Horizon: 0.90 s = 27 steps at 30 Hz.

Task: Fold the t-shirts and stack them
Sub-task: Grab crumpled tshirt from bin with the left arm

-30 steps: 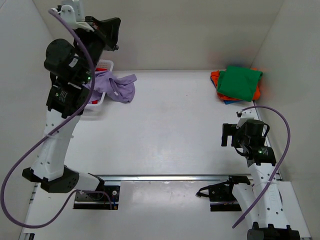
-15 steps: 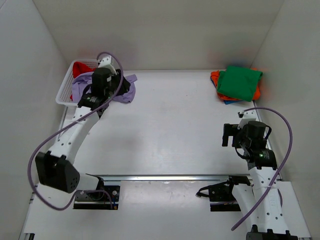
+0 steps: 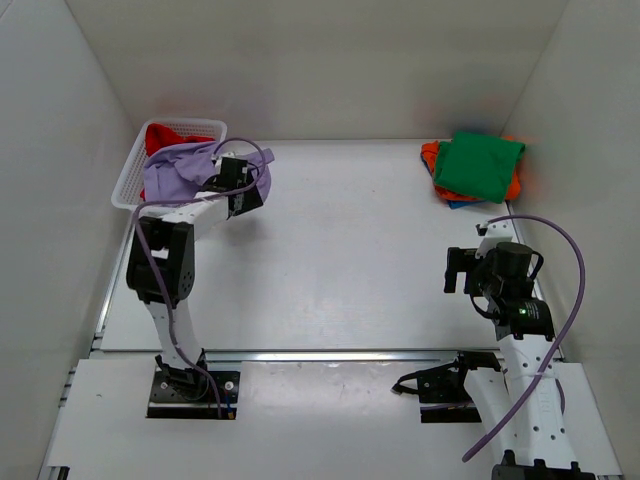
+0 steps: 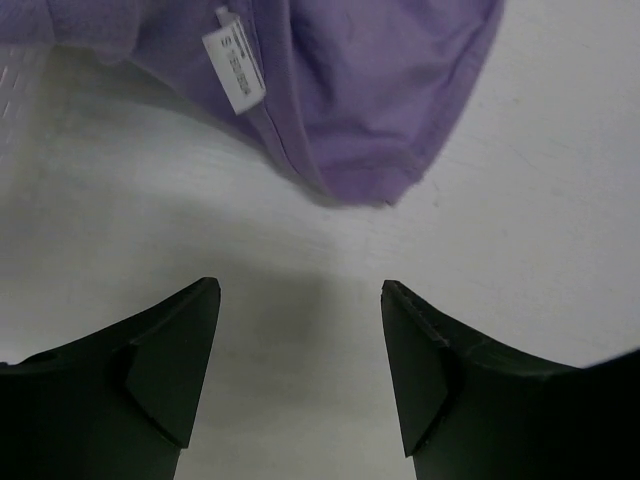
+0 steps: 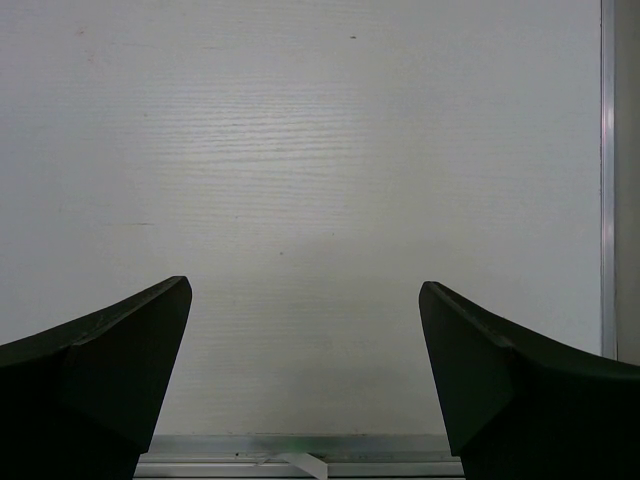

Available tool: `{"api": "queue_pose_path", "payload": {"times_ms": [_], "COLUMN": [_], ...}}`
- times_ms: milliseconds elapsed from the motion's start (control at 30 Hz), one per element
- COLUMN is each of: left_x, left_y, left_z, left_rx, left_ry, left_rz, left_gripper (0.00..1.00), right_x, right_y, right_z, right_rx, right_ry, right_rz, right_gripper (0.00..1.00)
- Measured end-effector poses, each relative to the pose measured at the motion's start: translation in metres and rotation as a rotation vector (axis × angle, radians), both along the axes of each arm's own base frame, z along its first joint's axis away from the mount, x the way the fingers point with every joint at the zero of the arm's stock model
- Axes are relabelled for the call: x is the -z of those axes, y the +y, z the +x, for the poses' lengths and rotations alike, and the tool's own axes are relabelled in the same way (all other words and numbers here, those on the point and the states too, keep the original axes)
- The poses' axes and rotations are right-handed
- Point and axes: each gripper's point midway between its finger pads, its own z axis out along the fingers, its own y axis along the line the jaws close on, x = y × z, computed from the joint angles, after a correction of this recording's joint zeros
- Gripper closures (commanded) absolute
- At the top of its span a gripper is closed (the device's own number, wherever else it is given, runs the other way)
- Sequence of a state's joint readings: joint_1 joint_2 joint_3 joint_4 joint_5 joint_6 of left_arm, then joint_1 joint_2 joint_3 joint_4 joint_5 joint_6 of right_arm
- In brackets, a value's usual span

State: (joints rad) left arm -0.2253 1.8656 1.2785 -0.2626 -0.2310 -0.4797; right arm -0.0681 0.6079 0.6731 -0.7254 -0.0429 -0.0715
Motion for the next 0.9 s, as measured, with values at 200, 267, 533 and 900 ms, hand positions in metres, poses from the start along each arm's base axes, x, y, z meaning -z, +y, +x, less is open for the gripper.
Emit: {"api": "queue_pose_path", "payload": {"times_ms": [200,267,533,900], "left_x": [0.032,0.036,0.036,-0.088], "left_y": [0.009,0.008,-0.001,-0.033], "left_z": [0.032,0.043,0.091,0.076], "left_rx": [-0.066,-0.076,-0.083,0.062], "left_ry": [0.024,0.018,-0.011,-0.143], "left_rz": [0.025,0.018,-0.015,-0.028], "left_gripper": [0.17,0.17,1.00,1.00], "right_x": [0.003,0.004,0.011,0.012], "right_y": [0.001,0.002,0.003,0.003], "right_z": [0.001,0.001,0.002,0.002], "right_rx": [-0.006,-0.009,-0.018,-0.021], "right_ry": [0.016,0.022,0.055,0.059], "right_rz": [0.005,0.007,0.011,0.010], "right_gripper": [0.05,0.05,0.05,0.05]}}
